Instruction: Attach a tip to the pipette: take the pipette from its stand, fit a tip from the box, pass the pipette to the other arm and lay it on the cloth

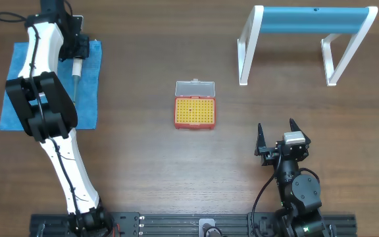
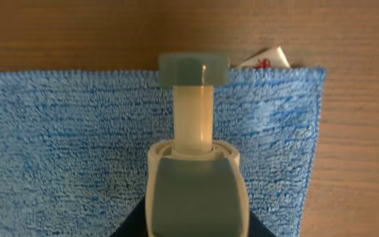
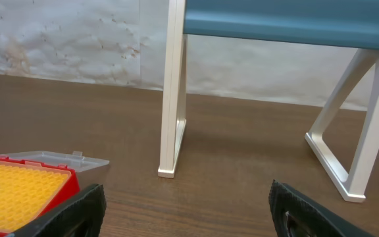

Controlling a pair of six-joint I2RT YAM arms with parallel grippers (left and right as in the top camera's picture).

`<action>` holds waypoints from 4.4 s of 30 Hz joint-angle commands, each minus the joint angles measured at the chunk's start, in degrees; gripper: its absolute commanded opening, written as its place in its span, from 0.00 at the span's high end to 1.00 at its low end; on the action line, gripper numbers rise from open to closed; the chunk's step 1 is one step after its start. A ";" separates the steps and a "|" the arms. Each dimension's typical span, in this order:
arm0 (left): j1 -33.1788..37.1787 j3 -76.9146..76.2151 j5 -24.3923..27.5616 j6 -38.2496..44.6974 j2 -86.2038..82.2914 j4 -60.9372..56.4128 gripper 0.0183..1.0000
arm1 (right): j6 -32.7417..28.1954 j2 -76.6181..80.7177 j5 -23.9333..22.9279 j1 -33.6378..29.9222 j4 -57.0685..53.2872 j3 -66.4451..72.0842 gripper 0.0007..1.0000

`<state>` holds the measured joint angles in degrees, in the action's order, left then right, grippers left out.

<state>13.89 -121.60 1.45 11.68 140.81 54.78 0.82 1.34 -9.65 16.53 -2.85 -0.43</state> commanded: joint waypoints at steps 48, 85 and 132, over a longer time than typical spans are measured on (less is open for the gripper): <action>0.31 0.50 -4.48 -1.05 -61.86 9.29 0.00 | 0.68 0.02 0.28 0.09 -0.35 0.20 0.18; -10.40 119.14 1.81 -18.21 -134.84 -69.02 0.00 | 0.68 0.02 0.28 0.09 -0.35 0.20 0.18; -13.60 121.28 2.03 -10.95 -140.61 -50.42 0.00 | 0.09 -1.33 9.53 -18.49 -1.46 0.20 0.18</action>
<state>0.54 -0.38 2.63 -0.01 0.73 3.95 0.80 0.73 -2.85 1.45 -3.73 -0.45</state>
